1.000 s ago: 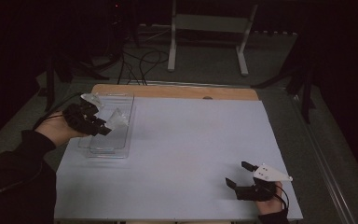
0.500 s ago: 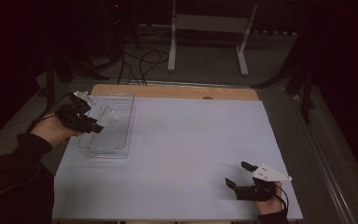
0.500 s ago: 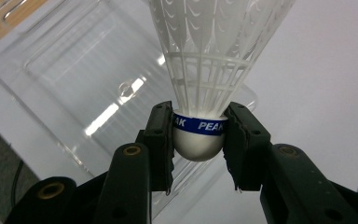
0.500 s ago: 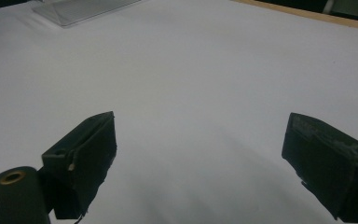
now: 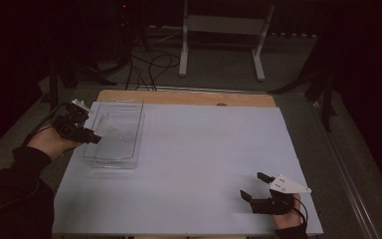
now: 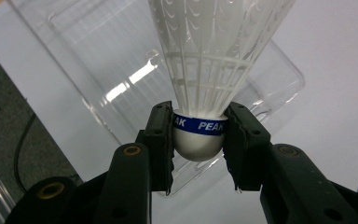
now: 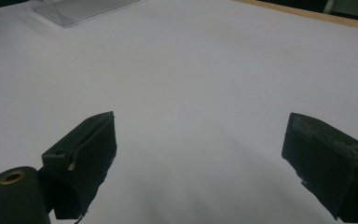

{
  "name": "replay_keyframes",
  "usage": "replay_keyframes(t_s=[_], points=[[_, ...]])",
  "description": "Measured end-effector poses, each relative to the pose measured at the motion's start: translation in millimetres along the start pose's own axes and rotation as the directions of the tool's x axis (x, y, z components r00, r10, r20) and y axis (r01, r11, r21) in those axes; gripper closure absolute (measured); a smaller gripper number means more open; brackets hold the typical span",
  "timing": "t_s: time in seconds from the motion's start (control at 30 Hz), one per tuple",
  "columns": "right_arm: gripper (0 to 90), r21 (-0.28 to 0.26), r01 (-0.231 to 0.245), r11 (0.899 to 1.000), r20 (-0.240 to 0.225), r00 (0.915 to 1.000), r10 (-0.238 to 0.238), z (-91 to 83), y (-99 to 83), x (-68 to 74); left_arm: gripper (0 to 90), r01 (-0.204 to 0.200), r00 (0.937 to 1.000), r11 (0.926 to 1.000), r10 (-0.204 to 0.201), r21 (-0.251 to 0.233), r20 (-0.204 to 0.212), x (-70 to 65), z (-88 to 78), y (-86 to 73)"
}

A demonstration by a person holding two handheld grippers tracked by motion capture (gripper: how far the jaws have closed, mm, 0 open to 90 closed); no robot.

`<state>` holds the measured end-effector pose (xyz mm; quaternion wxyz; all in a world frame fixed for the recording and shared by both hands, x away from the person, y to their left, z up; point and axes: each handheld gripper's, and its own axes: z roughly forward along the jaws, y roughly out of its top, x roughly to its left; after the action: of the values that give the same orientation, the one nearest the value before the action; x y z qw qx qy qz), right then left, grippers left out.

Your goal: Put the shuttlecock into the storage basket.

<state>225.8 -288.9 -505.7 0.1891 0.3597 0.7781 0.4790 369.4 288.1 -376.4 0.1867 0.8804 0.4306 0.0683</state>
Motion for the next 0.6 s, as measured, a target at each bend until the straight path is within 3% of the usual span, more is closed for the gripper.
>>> replay_keyframes(t_s=[0.13, 0.6], points=[[9.9, -0.003, 0.001, 1.0, 0.0, 1.0, -0.001, -0.3, 0.2, 0.3, 65.3, 0.034, 0.9994, 0.9994, -0.034, 0.006, -0.005, 5.0, 5.5, -4.7], [9.9, -0.001, -0.001, 1.0, -0.001, 1.0, 0.001, -0.3, 0.1, 0.0, 65.3, 0.056, 0.9984, 0.9982, -0.056, 0.022, -0.002, 15.6, 21.2, -13.8]])
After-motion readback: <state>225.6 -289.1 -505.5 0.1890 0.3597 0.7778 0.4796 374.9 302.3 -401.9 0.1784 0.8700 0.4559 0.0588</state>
